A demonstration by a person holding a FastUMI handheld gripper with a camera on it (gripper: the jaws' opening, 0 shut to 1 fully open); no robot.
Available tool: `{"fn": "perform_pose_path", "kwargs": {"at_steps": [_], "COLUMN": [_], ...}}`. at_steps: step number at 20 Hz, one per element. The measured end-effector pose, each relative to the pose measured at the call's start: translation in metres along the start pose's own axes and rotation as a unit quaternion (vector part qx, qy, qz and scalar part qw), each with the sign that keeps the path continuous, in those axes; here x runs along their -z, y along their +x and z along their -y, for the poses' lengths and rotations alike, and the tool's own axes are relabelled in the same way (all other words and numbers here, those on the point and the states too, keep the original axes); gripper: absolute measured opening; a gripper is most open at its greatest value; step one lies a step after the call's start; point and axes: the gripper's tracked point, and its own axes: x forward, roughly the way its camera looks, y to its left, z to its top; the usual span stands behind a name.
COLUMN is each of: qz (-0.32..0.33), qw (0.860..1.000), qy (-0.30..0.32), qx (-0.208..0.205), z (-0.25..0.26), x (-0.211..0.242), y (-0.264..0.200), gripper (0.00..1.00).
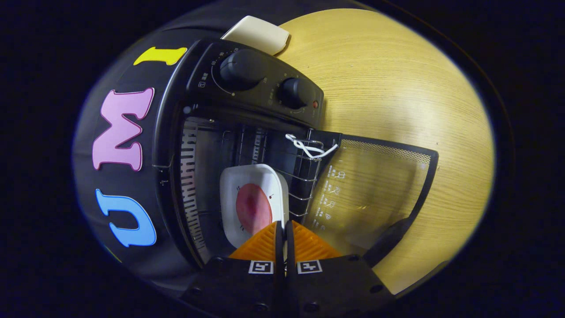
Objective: Open the toaster oven, put the food inside, and close the toaster oven door.
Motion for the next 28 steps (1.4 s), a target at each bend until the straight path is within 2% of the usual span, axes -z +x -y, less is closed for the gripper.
{"fn": "perform_pose_path", "kwargs": {"at_steps": [5,8,10,12,13,14,15,18,19,24,26,28], "qz": [0.016,0.006,0.003,-0.007,-0.015,-0.022,-0.030,-0.051,-0.055,-0.070,-0.070,-0.067], "qw": [0.999,0.998,0.998,0.998,0.998,0.997,0.997,0.998,0.998,0.989,0.981,0.966], "qy": [0.030,0.054,0.058,0.058,0.055,0.054,0.047,0.015,0.005,-0.110,-0.165,-0.234], "qx": [-0.006,-0.022,-0.027,-0.036,-0.041,-0.047,-0.047,-0.037,-0.040,-0.064,-0.076,-0.084], "z": [-0.014,-0.024,-0.025,-0.028,-0.030,-0.032,-0.030,-0.018,-0.014,-0.006,-0.002,0.004], "x": [-0.003,0.002,0.004,0.007,0.009,0.010,0.012,0.013,0.015,0.002,-0.002,-0.002], "y": [0.014,0.021,0.020,0.015,0.012,0.009,0.004,-0.017,-0.018,-0.063,-0.080,-0.102], "gripper": [0.05,0.11,0.11,0.24,0.36,0.43,0.59,0.81,0.99,0.99,0.99,0.99]}}
